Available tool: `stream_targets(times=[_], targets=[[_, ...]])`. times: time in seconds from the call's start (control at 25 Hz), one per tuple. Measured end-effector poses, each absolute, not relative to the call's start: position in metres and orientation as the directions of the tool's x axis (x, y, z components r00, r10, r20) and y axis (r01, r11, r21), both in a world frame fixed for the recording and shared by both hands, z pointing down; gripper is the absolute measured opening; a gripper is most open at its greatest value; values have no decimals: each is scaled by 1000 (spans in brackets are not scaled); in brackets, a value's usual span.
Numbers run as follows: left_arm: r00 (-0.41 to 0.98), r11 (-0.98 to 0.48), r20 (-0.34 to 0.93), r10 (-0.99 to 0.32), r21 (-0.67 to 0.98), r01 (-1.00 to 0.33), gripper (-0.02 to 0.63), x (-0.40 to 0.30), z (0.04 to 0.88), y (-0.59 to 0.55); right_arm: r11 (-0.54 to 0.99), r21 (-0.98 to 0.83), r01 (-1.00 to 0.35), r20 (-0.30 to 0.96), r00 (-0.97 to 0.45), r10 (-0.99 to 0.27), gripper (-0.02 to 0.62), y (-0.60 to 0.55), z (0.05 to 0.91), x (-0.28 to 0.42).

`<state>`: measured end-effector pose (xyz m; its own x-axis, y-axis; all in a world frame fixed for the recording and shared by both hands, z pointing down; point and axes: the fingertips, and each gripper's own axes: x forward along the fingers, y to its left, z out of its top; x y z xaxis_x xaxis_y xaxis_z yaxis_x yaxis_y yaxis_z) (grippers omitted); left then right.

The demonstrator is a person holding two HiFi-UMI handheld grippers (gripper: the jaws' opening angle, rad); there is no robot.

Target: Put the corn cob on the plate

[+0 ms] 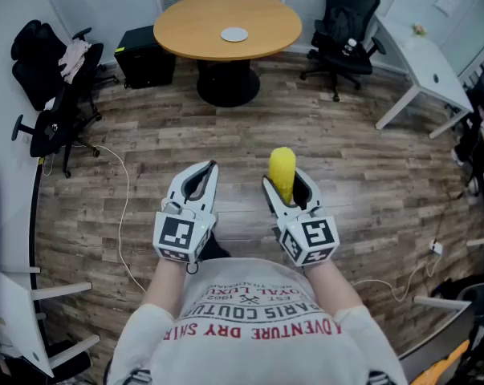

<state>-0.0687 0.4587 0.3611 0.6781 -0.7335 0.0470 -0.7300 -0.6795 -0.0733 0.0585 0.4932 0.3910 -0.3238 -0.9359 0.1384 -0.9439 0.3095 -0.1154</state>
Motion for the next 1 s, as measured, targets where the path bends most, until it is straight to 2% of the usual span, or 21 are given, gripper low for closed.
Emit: stream_targets(times=[0.64, 1.0], targets=[[690, -693, 63, -721, -45, -720, 32, -73, 364, 431, 267, -154, -951, 145, -289, -946, 267, 469, 392, 57], [716, -719, 71, -695, -29, -695, 32, -84, 367, 366, 222, -207, -953, 179, -260, -949, 267, 404, 402, 49]])
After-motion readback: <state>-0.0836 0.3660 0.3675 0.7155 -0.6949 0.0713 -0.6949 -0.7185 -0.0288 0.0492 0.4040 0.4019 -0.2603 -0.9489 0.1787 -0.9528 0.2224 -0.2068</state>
